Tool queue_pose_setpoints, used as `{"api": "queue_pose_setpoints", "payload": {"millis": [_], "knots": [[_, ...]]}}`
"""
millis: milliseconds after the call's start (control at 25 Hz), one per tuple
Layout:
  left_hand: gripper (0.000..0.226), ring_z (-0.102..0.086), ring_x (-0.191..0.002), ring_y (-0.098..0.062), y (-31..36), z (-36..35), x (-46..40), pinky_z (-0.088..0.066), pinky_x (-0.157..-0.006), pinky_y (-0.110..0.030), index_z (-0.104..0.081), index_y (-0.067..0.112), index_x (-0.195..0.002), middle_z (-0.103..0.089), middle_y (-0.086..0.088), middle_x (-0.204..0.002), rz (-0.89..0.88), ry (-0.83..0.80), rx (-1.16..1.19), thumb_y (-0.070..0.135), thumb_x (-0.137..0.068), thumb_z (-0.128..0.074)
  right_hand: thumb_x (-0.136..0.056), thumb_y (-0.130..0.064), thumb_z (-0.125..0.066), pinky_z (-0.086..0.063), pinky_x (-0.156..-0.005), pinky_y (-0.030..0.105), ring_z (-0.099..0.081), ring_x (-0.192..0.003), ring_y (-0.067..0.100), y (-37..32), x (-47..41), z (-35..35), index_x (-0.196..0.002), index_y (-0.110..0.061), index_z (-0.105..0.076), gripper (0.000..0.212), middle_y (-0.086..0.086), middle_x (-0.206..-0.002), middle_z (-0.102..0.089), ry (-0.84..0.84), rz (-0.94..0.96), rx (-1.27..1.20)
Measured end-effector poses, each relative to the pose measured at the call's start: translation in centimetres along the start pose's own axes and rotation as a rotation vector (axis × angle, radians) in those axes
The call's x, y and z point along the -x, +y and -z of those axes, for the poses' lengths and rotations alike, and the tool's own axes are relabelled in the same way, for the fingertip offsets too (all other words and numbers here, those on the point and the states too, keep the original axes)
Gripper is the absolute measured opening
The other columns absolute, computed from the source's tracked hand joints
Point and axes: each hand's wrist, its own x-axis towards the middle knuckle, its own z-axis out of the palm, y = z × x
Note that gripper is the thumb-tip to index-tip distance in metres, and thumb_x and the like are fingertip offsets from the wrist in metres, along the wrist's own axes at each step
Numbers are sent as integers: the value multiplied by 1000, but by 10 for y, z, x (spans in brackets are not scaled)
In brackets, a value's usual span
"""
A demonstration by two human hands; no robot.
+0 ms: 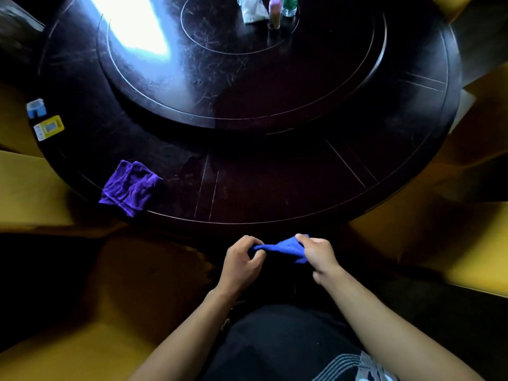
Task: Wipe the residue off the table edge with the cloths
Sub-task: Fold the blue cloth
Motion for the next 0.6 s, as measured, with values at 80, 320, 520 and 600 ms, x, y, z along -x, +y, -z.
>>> {"api": "queue_pose_setpoints", "payload": {"millis": [80,320,520,600], "knots": [[8,-59,-65,-3,1,8,-6,-46,-60,-17,-65,27,-81,-65,10,-72,32,-54,71,23,-77,-60,-90,-21,-66,-49,-68,38,-61,-74,29,-1,0,5,-91,7,-66,29,17,-81,-63,-21,32,97],[12,-65,-78,-5,-5,21,-21,-51,-70,-19,-65,31,-93,-69,10,-84,-19,-97,88,27,-83,-62,-76,-17,-83,-56,-81,25,-69,-90,16,-14,9,24,-118,-26,-64,47,8,-105,-73,-395,269,279],[23,-63,-90,-5,-16,28,-25,-55,-79,-29,-71,25,-97,-67,12,-95,-233,-87,-104,7,-83,-68,-72,-6,-72,-48,-85,25,-53,-88,11,-18,6,34,-94,-27,-74,30,-8,-89,-60,-32,833,904],[26,-55,-91,-11,-21,27,-23,-50,-78,-26,-75,22,-102,-61,6,-95,-409,31,-344,7,-81,-70,-73,-4,-73,-46,-83,21,-45,-91,11,-16,5,37,-92,-24,-75,27,-8,-92,-49,46,965,939]]}}
